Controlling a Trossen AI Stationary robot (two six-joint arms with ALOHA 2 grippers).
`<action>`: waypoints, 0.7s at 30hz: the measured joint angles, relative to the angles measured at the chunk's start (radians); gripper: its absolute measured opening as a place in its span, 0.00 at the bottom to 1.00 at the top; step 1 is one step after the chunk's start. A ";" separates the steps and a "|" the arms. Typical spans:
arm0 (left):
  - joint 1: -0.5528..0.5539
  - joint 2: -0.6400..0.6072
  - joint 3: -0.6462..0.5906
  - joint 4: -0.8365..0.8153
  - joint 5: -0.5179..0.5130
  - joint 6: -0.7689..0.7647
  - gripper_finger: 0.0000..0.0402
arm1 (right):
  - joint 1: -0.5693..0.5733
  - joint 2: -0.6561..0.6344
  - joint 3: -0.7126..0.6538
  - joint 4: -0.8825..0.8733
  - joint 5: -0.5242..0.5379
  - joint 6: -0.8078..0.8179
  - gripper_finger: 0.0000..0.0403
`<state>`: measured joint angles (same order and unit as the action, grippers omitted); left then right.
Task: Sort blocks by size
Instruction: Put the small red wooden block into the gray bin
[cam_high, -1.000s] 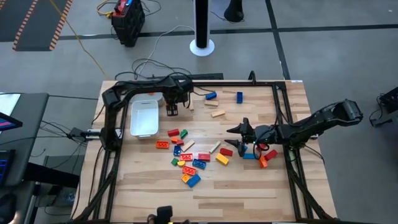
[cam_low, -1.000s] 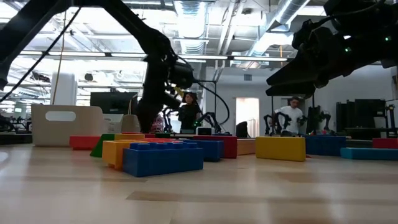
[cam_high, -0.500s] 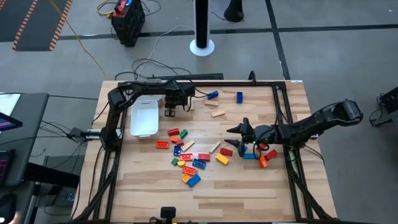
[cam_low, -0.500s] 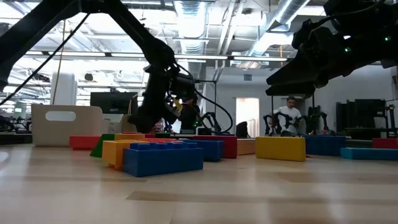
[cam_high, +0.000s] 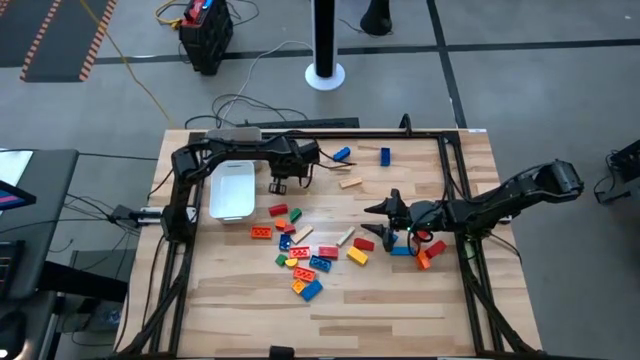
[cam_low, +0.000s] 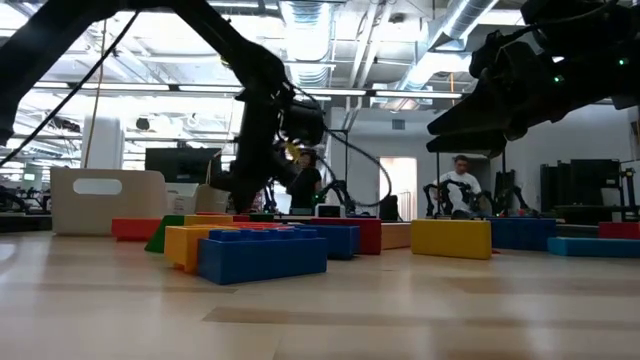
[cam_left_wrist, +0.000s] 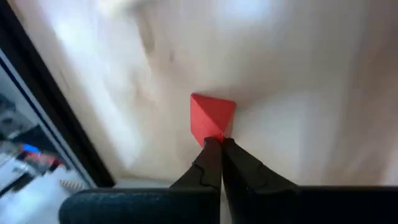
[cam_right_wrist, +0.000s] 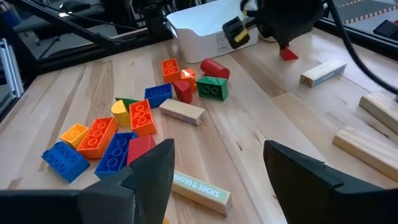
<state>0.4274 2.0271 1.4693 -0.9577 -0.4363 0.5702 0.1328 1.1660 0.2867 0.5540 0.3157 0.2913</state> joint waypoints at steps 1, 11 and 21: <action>-0.005 -0.013 0.000 0.007 0.017 -0.002 0.01 | 0.003 0.000 0.000 0.000 0.000 0.000 0.68; -0.010 -0.197 -0.001 0.015 0.117 -0.068 0.01 | 0.025 0.000 0.000 0.000 0.000 0.007 0.68; 0.075 -0.322 0.000 -0.084 0.056 -0.124 0.00 | 0.051 0.000 0.000 -0.009 0.000 0.030 0.68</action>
<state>0.5025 1.7052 1.4689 -1.0420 -0.3807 0.4460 0.1834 1.1662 0.2867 0.5453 0.3153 0.3217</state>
